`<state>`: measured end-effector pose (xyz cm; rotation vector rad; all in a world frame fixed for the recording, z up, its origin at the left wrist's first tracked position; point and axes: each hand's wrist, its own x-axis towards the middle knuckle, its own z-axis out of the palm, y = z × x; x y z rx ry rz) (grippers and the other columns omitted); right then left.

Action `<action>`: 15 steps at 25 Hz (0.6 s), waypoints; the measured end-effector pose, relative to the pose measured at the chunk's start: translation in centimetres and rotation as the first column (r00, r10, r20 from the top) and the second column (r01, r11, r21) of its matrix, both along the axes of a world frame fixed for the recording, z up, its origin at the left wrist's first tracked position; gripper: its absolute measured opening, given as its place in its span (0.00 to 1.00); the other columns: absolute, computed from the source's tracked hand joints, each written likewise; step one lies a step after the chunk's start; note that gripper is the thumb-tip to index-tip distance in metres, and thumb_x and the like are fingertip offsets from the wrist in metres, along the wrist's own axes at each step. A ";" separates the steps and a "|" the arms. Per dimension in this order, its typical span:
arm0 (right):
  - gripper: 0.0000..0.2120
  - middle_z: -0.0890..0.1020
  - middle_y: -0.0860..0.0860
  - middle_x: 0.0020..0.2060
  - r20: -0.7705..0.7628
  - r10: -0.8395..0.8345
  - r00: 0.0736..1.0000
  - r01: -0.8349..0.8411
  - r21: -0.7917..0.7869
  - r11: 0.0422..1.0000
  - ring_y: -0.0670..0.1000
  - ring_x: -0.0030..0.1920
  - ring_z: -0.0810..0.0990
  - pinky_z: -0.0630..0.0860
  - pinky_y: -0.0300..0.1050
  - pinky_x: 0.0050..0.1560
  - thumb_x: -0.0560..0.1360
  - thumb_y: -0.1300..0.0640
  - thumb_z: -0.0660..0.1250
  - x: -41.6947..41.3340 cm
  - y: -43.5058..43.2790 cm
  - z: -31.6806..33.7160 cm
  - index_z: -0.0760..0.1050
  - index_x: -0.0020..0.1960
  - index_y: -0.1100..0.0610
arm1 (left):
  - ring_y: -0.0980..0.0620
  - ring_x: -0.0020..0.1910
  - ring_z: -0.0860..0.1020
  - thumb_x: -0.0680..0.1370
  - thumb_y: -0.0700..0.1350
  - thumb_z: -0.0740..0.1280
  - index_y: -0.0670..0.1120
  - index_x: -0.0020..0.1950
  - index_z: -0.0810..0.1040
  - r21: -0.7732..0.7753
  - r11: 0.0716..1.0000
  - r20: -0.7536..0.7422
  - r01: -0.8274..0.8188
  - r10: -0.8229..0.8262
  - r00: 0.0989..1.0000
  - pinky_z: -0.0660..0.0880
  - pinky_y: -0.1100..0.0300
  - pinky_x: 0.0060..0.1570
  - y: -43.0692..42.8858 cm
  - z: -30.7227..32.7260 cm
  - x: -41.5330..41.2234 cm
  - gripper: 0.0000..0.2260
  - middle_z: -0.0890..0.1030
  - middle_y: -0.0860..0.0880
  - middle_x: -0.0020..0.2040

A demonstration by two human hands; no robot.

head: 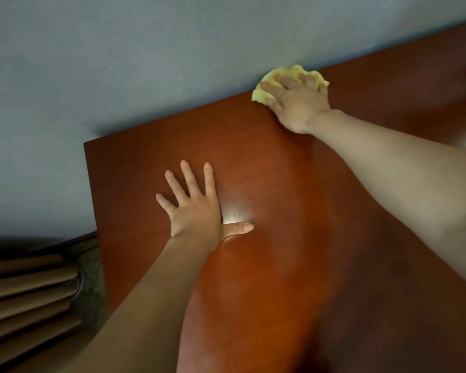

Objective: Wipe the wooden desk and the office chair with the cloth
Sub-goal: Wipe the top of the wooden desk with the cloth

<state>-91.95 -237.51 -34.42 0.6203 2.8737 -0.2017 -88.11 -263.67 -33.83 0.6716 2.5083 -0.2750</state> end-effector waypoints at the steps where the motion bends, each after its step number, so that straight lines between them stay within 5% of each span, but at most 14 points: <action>1: 0.22 0.55 0.45 0.76 0.007 0.072 0.997 -0.072 0.002 0.997 0.62 0.75 0.50 0.49 0.68 0.69 0.80 0.41 0.48 -0.9 -1.5 0.2 0.54 0.74 0.37 | 0.30 0.72 0.35 0.52 0.80 0.47 0.47 0.71 0.24 0.004 1.000 0.001 -0.001 0.001 1.000 0.47 0.32 0.68 0.0 -0.1 0.0 0.61 0.30 0.36 0.73; 10: 0.21 0.55 0.44 0.76 0.088 0.559 0.825 -0.551 -0.098 0.829 0.61 0.74 0.53 0.50 0.65 0.69 0.81 0.42 0.46 -8.1 -16.3 1.7 0.55 0.74 0.38 | 0.30 0.71 0.32 0.59 0.78 0.59 0.48 0.72 0.25 0.039 0.999 0.028 -0.022 0.021 0.999 0.44 0.30 0.67 -0.1 -0.7 -0.3 0.61 0.28 0.37 0.72; 15: 0.20 0.51 0.42 0.77 -0.002 0.655 0.756 -0.653 -0.073 0.754 0.55 0.76 0.45 0.44 0.60 0.73 0.82 0.43 0.48 -5.2 -13.3 1.0 0.55 0.74 0.36 | 0.31 0.71 0.32 0.59 0.79 0.59 0.48 0.72 0.25 0.027 0.999 0.024 -0.022 0.021 0.999 0.45 0.30 0.67 -0.1 -0.6 -0.3 0.61 0.27 0.37 0.72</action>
